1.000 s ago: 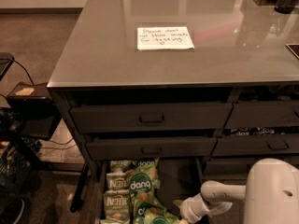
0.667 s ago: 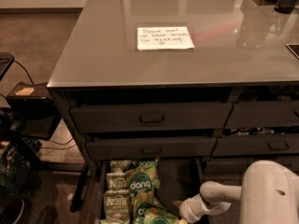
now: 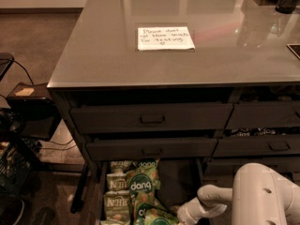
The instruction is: Pick green rice chip bag from bottom drawer and place on counter
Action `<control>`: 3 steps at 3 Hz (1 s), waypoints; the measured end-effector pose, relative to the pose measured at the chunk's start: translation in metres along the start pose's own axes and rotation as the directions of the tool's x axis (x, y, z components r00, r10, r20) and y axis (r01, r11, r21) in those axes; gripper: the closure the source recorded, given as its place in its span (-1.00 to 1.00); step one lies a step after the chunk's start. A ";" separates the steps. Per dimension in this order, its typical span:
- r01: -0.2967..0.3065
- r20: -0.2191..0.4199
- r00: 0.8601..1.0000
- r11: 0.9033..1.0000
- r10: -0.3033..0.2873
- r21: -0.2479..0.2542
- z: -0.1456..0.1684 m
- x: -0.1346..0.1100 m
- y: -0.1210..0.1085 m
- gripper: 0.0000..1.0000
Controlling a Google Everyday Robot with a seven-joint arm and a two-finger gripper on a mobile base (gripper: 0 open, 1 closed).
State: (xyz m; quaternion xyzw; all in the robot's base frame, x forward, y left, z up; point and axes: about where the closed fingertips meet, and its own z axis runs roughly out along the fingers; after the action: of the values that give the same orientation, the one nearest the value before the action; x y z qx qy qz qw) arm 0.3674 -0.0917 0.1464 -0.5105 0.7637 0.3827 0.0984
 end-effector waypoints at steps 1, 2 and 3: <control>0.005 0.011 1.000 0.999 -0.005 -0.036 0.006 -0.009 0.010 -0.61; -0.006 0.010 1.000 0.998 0.007 -0.056 0.003 -0.027 0.019 -0.18; -0.033 0.013 0.999 0.997 0.034 -0.066 -0.008 -0.047 0.029 0.32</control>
Offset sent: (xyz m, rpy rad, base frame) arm 0.0014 0.0378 0.0472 0.0339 0.0642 0.0207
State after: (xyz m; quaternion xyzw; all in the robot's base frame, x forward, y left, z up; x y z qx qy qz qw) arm 0.3660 -0.0586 0.1914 -0.4980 0.7584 0.4128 0.0803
